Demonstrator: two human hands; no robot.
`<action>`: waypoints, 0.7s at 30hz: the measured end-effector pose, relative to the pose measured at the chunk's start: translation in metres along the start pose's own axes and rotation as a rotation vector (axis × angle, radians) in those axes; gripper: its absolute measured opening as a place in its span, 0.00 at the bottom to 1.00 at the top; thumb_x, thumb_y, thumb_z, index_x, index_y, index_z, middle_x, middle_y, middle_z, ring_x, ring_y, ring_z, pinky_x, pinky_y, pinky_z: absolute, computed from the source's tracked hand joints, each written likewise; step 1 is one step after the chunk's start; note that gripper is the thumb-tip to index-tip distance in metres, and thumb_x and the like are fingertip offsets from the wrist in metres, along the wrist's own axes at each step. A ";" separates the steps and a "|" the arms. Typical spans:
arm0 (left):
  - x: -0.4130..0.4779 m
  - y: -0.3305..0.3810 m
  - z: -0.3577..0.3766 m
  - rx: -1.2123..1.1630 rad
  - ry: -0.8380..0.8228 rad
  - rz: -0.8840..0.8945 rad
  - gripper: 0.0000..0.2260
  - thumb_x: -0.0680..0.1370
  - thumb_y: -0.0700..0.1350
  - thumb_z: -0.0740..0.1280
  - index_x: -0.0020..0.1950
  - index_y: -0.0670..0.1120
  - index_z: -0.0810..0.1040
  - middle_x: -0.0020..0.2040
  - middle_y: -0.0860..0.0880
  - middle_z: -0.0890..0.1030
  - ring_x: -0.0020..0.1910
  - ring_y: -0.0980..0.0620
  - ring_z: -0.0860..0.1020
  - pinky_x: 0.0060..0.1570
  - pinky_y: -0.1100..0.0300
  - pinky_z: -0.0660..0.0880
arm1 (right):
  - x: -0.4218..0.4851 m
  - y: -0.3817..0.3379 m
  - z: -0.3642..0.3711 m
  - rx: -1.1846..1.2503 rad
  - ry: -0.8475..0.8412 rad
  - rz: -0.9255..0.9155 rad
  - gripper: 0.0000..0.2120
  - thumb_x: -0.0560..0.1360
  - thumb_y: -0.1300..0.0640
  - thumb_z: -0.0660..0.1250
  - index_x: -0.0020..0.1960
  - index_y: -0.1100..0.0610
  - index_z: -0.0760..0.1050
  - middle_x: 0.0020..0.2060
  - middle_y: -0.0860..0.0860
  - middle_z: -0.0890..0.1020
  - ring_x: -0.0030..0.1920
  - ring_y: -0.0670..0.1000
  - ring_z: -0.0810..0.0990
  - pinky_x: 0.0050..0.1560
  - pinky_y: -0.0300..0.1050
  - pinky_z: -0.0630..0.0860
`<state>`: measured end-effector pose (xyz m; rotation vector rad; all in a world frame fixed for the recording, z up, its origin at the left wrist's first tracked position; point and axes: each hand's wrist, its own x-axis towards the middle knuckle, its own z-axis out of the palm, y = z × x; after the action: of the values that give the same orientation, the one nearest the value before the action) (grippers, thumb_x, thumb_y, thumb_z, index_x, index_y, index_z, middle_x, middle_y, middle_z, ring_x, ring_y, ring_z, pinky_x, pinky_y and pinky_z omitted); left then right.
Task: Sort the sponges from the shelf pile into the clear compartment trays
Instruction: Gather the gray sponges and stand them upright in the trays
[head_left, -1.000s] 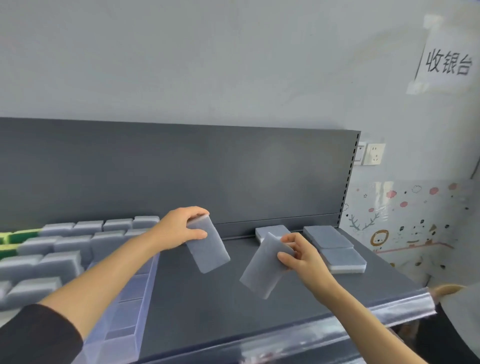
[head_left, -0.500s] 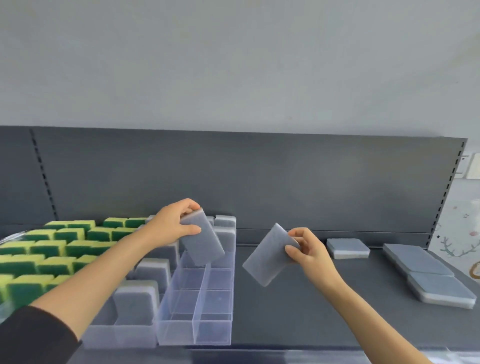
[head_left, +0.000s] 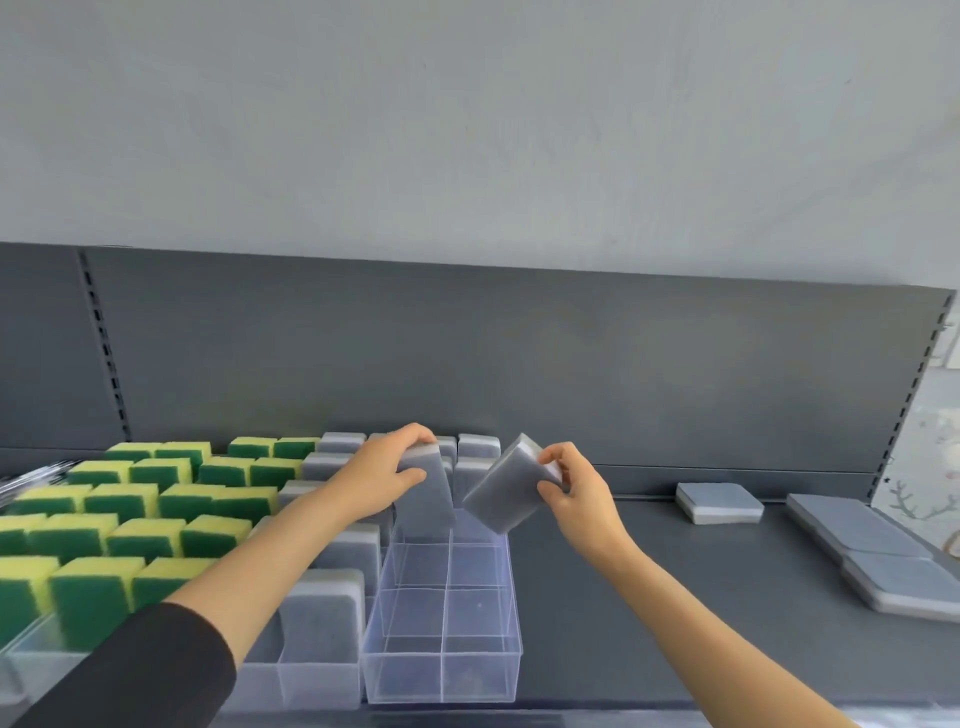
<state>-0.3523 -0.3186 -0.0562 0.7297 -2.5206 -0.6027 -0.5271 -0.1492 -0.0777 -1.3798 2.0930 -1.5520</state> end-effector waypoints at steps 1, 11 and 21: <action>0.002 -0.002 0.001 0.007 -0.012 -0.004 0.14 0.77 0.40 0.64 0.62 0.50 0.71 0.60 0.56 0.74 0.61 0.54 0.71 0.58 0.59 0.67 | 0.001 0.000 0.003 -0.013 -0.002 0.002 0.17 0.74 0.68 0.57 0.41 0.45 0.67 0.37 0.48 0.70 0.35 0.47 0.67 0.33 0.37 0.63; 0.011 -0.013 0.005 0.097 -0.232 -0.043 0.15 0.77 0.40 0.63 0.63 0.53 0.72 0.64 0.52 0.74 0.62 0.51 0.72 0.64 0.53 0.69 | 0.006 0.001 0.023 -0.245 -0.136 -0.047 0.13 0.77 0.68 0.54 0.50 0.50 0.67 0.42 0.46 0.68 0.36 0.42 0.66 0.33 0.31 0.64; 0.012 -0.012 0.022 0.209 -0.302 -0.045 0.16 0.78 0.43 0.62 0.64 0.55 0.71 0.64 0.51 0.75 0.58 0.51 0.75 0.54 0.56 0.73 | 0.008 0.014 0.048 -0.415 -0.273 -0.090 0.14 0.77 0.66 0.54 0.59 0.55 0.70 0.55 0.51 0.69 0.45 0.51 0.70 0.45 0.37 0.68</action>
<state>-0.3682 -0.3279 -0.0766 0.8232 -2.8853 -0.5009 -0.5097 -0.1866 -0.1074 -1.7243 2.2813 -0.9134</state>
